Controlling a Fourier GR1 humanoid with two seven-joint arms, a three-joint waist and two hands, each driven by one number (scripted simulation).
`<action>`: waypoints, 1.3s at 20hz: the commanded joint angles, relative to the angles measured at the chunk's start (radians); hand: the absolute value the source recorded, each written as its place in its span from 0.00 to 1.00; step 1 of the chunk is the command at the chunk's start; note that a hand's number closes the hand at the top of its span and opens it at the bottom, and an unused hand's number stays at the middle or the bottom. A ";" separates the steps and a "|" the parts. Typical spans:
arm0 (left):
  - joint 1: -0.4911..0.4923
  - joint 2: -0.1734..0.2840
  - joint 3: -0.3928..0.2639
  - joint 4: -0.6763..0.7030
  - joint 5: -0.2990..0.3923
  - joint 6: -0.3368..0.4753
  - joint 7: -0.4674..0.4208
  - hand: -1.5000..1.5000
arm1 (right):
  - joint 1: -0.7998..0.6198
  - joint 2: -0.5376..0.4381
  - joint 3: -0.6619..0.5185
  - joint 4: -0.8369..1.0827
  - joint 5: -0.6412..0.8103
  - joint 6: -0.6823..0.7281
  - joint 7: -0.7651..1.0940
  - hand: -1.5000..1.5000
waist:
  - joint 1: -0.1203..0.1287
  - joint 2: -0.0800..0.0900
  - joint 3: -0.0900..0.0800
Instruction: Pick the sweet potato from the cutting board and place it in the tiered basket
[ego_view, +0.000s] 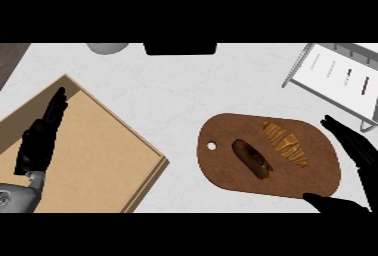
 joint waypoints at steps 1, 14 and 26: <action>-0.034 -0.002 -0.011 -0.021 -0.015 -0.003 0.021 0.50 | -0.044 -0.084 0.089 -0.109 0.131 0.173 0.262 0.00 | 0.029 0.004 -0.002; -0.053 -0.032 0.032 0.023 -0.014 -0.062 0.017 0.50 | -0.411 0.273 0.360 0.036 0.300 0.494 0.851 0.00 | 0.035 0.006 0.006; -0.029 -0.054 0.067 0.040 -0.055 -0.082 -0.014 0.50 | -0.431 0.433 0.397 0.168 0.420 0.579 0.934 0.00 | 0.027 0.004 0.006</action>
